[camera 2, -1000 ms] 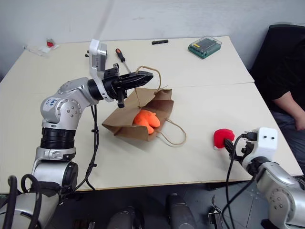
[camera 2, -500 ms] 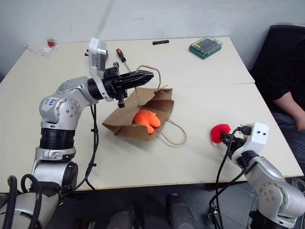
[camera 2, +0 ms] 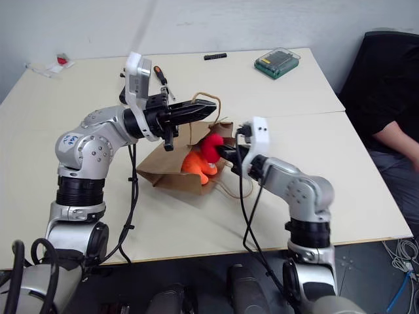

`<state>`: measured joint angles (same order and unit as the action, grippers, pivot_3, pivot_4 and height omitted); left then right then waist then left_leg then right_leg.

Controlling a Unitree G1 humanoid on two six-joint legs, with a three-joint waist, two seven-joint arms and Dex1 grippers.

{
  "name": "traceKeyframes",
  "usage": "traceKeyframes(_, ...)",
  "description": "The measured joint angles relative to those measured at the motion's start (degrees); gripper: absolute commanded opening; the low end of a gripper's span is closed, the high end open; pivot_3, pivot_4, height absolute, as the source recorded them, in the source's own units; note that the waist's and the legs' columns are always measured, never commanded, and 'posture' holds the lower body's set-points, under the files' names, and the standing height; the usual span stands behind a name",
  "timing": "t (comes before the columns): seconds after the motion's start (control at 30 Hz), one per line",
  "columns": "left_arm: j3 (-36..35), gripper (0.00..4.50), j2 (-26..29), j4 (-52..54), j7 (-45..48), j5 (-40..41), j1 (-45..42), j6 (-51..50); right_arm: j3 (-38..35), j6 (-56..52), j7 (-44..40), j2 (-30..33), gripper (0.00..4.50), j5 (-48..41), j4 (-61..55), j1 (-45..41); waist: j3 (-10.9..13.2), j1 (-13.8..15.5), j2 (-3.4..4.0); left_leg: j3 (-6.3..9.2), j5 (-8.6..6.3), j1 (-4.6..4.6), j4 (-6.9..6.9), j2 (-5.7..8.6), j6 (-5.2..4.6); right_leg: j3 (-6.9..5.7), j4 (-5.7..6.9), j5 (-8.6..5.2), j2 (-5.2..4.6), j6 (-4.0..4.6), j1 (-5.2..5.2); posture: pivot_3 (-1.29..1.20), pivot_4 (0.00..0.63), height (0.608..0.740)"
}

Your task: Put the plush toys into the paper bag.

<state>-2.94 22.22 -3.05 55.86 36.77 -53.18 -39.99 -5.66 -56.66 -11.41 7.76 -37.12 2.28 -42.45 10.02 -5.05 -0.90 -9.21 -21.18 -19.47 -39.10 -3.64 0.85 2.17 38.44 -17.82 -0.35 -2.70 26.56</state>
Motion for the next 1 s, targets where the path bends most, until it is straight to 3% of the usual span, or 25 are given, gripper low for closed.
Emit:
traceKeyframes(0.17,-0.3,0.00,0.3,1.1,-0.6,0.7,0.3,-1.0,0.7,11.2,-1.4,-4.0,0.04,5.9,15.2,-7.4,0.0,-0.5,0.00,0.02,0.00,0.02,0.02,-0.03,0.00,-0.05,0.13,-0.01,0.00,0.01,0.01,0.00,0.150,0.740)
traceKeyframes(0.2,-0.4,0.00,0.3,1.1,-0.8,0.7,0.4,-1.1,0.7,12.4,-1.5,-4.5,0.27,6.6,16.8,-7.7,0.0,-0.5,0.01,0.03,0.00,0.01,0.02,-0.04,0.00,-0.06,0.17,-0.01,-0.01,0.01,0.01,0.00,0.150,0.740)
traceKeyframes(0.27,-0.5,0.00,0.4,1.2,-1.1,0.7,0.8,-1.1,0.7,14.4,-1.7,-5.5,0.76,7.5,19.3,-8.0,0.0,-0.6,0.01,0.04,0.00,-0.01,0.01,-0.03,0.00,-0.07,0.21,-0.01,-0.03,0.01,0.01,0.00,0.150,0.740)
traceKeyframes(0.47,-0.5,0.00,0.4,0.6,-1.6,0.5,1.2,-0.2,-0.6,15.4,-2.6,-7.4,2.84,7.4,20.2,-8.0,0.0,-1.2,0.01,0.10,0.00,-0.02,0.01,-0.04,0.00,-0.12,0.31,-0.01,-0.05,0.01,0.00,0.00,0.150,0.740)
traceKeyframes(0.63,-0.6,0.00,0.6,-1.5,-2.0,-0.2,1.4,1.8,-0.5,13.8,-3.6,-6.4,4.48,7.3,14.5,-6.5,0.0,-1.3,0.02,0.14,0.00,-0.03,0.02,-0.05,0.01,-0.15,0.31,-0.01,-0.05,0.01,0.00,0.00,0.150,0.740)
traceKeyframes(0.8,-1.8,0.00,2.0,-3.9,-2.2,-0.5,2.2,2.9,-0.8,2.5,-2.3,0.7,4.48,4.0,-6.2,4.1,0.0,-0.6,0.03,0.32,0.00,-0.21,0.01,-0.04,0.00,-0.30,0.21,-0.01,-0.12,0.01,0.03,0.00,0.150,0.740)
traceKeyframes(1.0,-3.2,0.00,2.7,-3.9,-2.7,-0.5,3.0,3.0,-13.3,-13.4,5.0,4.7,4.48,-4.6,-27.9,16.2,0.0,0.2,0.01,0.33,0.00,-0.22,-0.06,-0.01,0.01,-0.26,0.01,-0.01,-0.10,0.01,0.03,0.00,0.150,0.740)
